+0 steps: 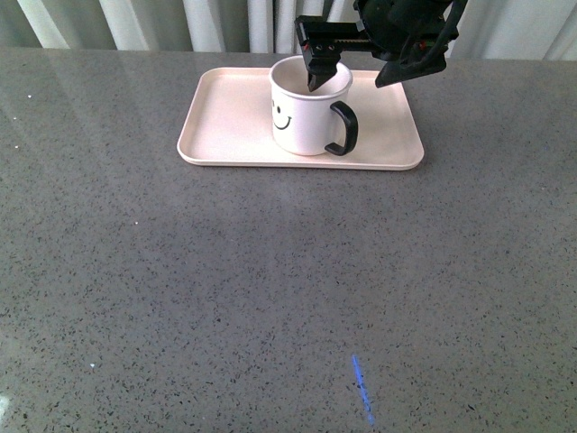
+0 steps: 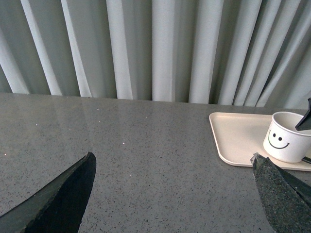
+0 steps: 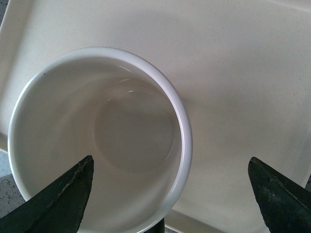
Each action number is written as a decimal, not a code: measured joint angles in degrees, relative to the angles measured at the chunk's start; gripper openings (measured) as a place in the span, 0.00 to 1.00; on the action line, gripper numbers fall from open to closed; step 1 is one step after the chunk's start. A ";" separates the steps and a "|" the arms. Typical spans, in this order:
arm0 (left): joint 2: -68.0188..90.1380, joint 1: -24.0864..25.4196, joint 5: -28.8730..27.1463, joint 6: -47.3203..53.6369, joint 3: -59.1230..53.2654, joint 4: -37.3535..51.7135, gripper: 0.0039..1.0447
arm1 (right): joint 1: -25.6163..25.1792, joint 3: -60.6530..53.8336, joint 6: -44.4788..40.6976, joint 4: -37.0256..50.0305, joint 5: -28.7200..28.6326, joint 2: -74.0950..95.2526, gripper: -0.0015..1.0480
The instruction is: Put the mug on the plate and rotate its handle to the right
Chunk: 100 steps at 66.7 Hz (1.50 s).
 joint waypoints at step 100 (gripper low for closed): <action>0.00 0.00 0.00 0.00 0.00 0.00 0.91 | -5.92 25.11 -17.33 -18.21 -6.23 3.91 0.02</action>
